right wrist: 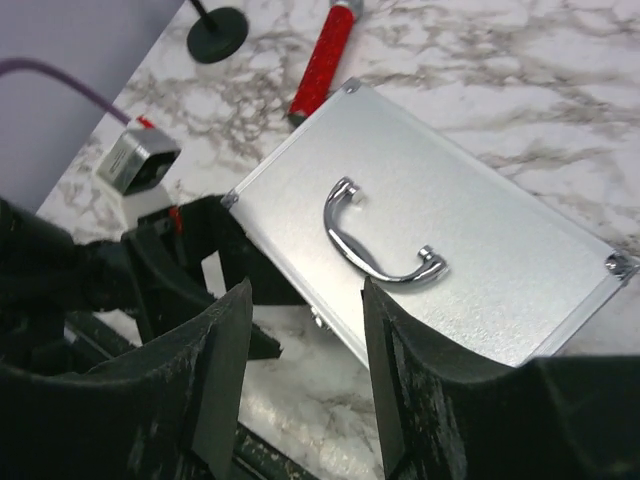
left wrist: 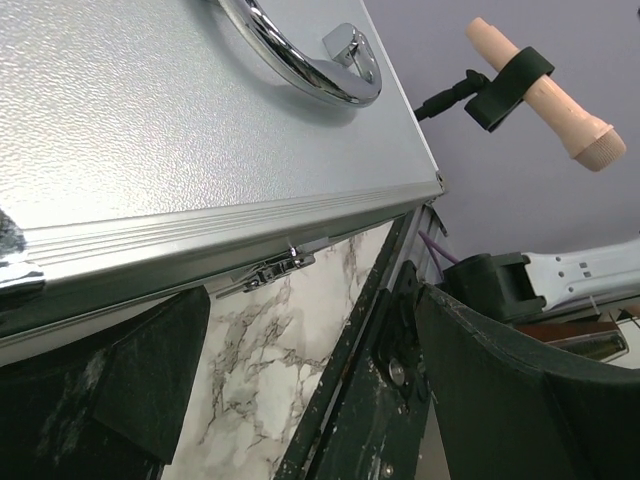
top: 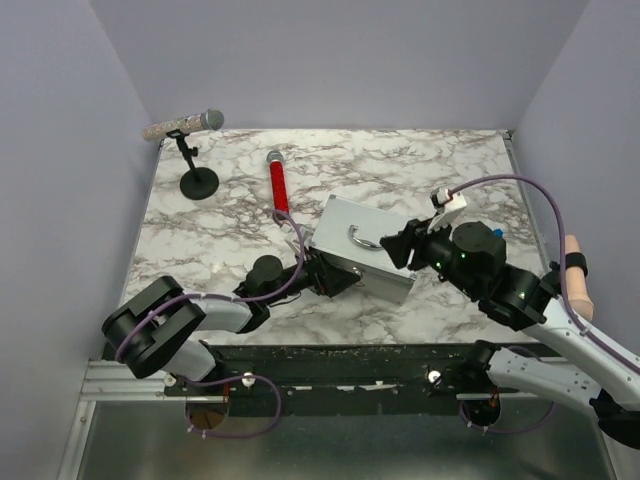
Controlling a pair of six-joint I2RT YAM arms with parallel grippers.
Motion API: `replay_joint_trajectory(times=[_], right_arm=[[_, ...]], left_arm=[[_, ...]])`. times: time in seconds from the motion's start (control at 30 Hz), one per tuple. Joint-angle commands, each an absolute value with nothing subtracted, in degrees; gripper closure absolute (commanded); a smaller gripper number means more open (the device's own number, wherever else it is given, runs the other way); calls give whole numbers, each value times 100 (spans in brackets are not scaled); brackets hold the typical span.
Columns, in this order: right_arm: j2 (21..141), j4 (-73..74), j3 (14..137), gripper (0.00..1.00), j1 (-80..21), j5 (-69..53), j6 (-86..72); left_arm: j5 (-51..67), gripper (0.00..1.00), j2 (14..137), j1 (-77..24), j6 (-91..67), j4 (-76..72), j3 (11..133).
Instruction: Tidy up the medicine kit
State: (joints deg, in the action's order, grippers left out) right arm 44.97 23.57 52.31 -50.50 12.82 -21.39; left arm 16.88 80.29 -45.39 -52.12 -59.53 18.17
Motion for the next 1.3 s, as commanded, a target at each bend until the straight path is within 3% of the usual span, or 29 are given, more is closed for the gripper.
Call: replay_joint_trajectory(times=[0.0, 0.4, 1.27], right_arm=[[4903, 2285, 5607, 42, -4887, 2566, -2144], [5774, 2154, 5371, 40, -3551, 1996, -2408], [6187, 1907, 4975, 39, -3217, 1477, -2461]], left_arm=[[1591, 5, 8454, -4605, -5300, -6987, 1775], [1696, 1, 9175, -4623, -5590, -7918, 1802], [1767, 11, 9747, -4808, -5722, -8710, 2303]])
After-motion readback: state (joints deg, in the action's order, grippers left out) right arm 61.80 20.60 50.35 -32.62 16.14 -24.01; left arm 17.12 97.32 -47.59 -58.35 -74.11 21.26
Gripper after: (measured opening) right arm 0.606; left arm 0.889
